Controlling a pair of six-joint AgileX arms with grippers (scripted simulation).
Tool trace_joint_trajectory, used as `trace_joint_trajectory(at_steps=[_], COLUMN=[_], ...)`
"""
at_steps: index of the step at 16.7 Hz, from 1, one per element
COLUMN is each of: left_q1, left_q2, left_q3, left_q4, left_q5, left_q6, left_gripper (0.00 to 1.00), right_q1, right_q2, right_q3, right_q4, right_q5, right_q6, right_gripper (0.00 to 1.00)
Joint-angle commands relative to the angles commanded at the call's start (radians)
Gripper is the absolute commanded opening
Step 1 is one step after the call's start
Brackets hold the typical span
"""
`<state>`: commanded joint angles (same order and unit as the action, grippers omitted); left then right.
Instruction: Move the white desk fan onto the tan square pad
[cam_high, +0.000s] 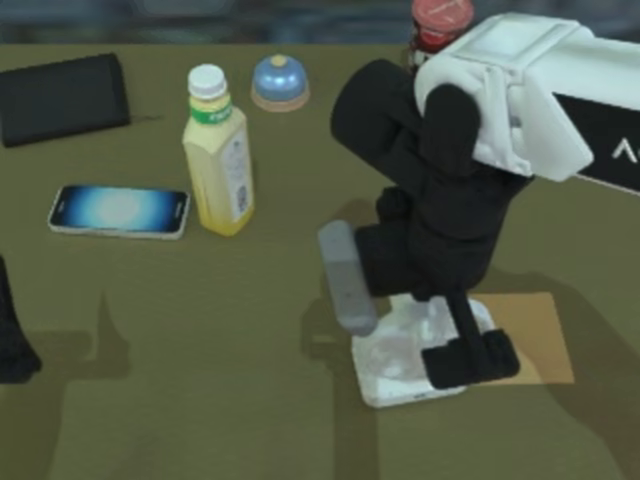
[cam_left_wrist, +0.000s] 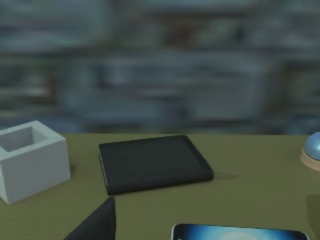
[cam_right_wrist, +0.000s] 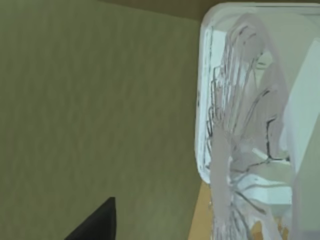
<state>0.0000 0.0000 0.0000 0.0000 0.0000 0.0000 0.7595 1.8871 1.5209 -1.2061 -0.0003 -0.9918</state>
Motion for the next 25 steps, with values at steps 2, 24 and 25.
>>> trace_joint_trajectory(at_steps=[2, 24, 25], left_q1=[0.000, 0.000, 0.000], left_q2=[0.000, 0.000, 0.000], left_q3=[0.000, 0.000, 0.000], left_q4=[0.000, 0.000, 0.000], left_q5=[0.000, 0.000, 0.000], left_q6=[0.000, 0.000, 0.000], left_gripper=[1.00, 1.00, 1.00], right_q1=[0.000, 0.001, 0.002], right_q2=[0.000, -0.006, -0.006], right_q3=[0.000, 0.044, 0.074], right_q4=[0.000, -0.043, -0.072], right_q5=[0.000, 0.000, 0.000], right_q6=[0.000, -0.002, -0.001], right_gripper=[0.77, 0.00, 0.00])
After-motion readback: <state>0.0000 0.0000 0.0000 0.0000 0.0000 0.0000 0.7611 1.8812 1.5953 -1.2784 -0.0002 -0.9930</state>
